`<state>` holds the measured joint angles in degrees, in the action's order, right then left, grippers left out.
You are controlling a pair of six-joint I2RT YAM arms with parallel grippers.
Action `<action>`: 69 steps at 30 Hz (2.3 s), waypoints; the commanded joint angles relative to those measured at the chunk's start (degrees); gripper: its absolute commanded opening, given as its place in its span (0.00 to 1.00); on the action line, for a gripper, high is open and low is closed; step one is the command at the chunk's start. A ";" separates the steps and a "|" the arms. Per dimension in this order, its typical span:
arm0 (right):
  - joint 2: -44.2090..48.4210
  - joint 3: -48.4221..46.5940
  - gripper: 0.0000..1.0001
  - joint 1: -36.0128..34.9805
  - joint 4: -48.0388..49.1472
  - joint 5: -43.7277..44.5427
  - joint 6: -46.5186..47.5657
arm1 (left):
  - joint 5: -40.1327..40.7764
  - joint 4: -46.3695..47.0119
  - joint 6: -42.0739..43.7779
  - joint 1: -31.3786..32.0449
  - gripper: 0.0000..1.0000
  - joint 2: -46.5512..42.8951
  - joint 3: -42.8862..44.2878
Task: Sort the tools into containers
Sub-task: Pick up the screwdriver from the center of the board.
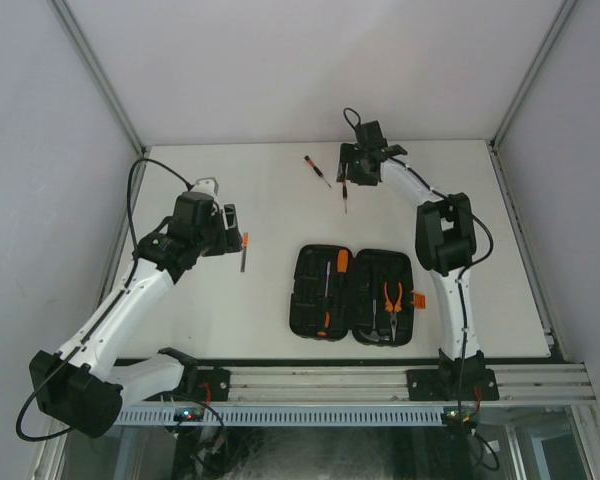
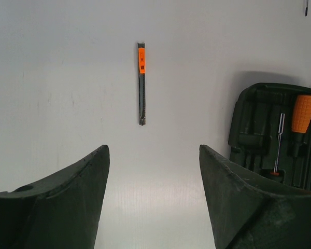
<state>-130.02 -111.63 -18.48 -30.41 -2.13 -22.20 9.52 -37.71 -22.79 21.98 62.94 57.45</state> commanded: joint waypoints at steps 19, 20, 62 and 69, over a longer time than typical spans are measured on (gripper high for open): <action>-15.34 -20.68 0.37 -2.06 -13.17 4.90 5.42 | 0.93 0.39 1.36 -0.40 0.73 -0.14 0.03; -15.54 -20.83 0.36 -2.15 -13.30 5.00 5.60 | 0.86 0.36 1.34 -0.41 0.73 -0.12 0.07; 43.75 34.04 0.00 -2.55 8.72 -1.39 -1.97 | -11.90 11.11 -8.20 7.08 0.75 -1.75 -11.43; 58.87 50.98 0.00 -5.67 6.97 1.37 -4.27 | -9.48 16.32 -12.27 13.77 0.76 0.61 -19.16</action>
<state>-78.11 -67.02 -22.20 -24.10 -2.37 -23.62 -1.50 -26.68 -31.53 33.76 62.65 41.69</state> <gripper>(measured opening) 0.122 0.757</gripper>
